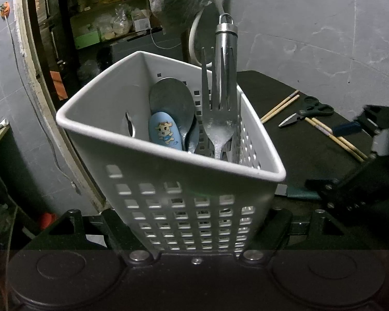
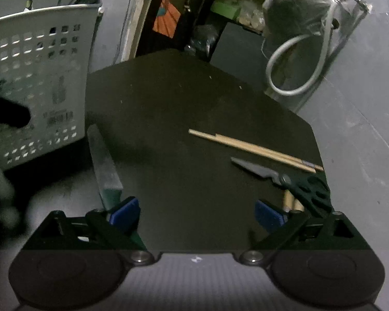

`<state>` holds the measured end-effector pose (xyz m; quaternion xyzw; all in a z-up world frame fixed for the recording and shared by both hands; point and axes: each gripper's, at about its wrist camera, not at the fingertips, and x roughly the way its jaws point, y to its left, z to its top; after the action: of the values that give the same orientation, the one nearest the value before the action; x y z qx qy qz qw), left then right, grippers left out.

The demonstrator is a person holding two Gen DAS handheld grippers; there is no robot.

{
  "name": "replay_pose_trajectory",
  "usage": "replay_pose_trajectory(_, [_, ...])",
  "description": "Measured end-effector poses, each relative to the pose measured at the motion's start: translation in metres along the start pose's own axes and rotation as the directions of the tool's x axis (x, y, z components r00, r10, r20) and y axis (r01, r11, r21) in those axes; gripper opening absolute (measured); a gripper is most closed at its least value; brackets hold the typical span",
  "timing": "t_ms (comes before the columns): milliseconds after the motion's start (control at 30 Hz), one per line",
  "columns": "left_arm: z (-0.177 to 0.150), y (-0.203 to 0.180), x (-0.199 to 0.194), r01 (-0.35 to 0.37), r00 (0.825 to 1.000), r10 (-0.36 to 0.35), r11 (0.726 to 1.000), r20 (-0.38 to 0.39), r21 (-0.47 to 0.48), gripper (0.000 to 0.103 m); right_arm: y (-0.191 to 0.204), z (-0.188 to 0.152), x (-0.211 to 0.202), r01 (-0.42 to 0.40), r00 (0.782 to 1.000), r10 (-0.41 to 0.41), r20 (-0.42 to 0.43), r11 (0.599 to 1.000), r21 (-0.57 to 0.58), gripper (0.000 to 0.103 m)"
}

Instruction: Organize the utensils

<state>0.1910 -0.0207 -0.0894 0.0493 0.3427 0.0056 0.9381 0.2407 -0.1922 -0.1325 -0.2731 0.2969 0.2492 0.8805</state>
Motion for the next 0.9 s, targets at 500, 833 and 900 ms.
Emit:
replay_pose_trajectory(500, [-0.005,0.003,-0.001,0.014,1.000,-0.014,1.000,0.011,0.007,0.079,0.045,-0.018,-0.052,-0.181,0.982,0.180,-0.049,0.983,-0.030,0.099])
replay_pose_trajectory(833, [-0.005,0.002,-0.002,0.010,1.000,-0.010,1.000,0.015,0.010,0.079,0.025,0.032,-0.018,-0.110,0.994,0.109,0.028,0.994,0.022,0.099])
replay_pose_trajectory(900, [-0.004,0.001,-0.003,0.007,1.000,-0.007,1.000,0.013,0.006,0.079,0.022,0.041,-0.005,-0.115,0.993,0.114,0.032,0.993,0.031,0.099])
